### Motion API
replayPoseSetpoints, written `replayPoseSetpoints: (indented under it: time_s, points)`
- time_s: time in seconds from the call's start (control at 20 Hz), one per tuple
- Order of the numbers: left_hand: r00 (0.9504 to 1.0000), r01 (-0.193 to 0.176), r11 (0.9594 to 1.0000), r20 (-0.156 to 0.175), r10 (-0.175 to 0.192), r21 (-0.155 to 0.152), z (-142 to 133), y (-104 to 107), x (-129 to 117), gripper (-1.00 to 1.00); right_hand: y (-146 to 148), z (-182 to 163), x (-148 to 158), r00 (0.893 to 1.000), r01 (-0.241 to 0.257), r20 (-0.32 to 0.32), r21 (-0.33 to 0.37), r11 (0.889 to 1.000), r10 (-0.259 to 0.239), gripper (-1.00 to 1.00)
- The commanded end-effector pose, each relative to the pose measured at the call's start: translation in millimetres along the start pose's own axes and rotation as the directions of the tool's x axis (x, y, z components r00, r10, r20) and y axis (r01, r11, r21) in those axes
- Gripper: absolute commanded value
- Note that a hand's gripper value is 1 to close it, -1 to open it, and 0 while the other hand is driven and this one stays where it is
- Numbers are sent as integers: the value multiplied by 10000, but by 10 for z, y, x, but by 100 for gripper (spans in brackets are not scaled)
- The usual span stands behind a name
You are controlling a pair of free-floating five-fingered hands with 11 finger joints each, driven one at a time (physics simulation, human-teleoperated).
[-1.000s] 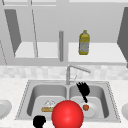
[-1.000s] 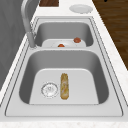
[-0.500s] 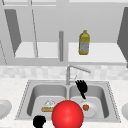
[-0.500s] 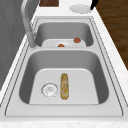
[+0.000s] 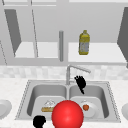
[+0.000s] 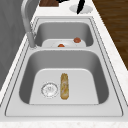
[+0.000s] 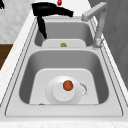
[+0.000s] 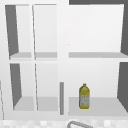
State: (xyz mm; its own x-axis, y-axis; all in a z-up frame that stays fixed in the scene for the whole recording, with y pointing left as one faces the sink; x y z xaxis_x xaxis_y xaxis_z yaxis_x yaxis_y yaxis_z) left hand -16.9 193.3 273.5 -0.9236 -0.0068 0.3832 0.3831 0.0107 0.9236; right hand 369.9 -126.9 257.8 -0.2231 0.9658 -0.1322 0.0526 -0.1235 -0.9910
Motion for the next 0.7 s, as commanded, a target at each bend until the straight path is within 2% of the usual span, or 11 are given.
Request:
replayPoseSetpoints:
  time_s: [0.0, 0.65]
  points:
    - [10000, 0, 10000, 0, 0, 0, 0, 0, 0, 0, 131, -306, -22, 10000, -13, 80, -77, 10000, 14, -100]
    - [10000, 0, 10000, 0, 0, 0, 0, 0, 0, 0, 687, -1374, -59, 10000, 32, 4, -7, 10000, -32, -100]
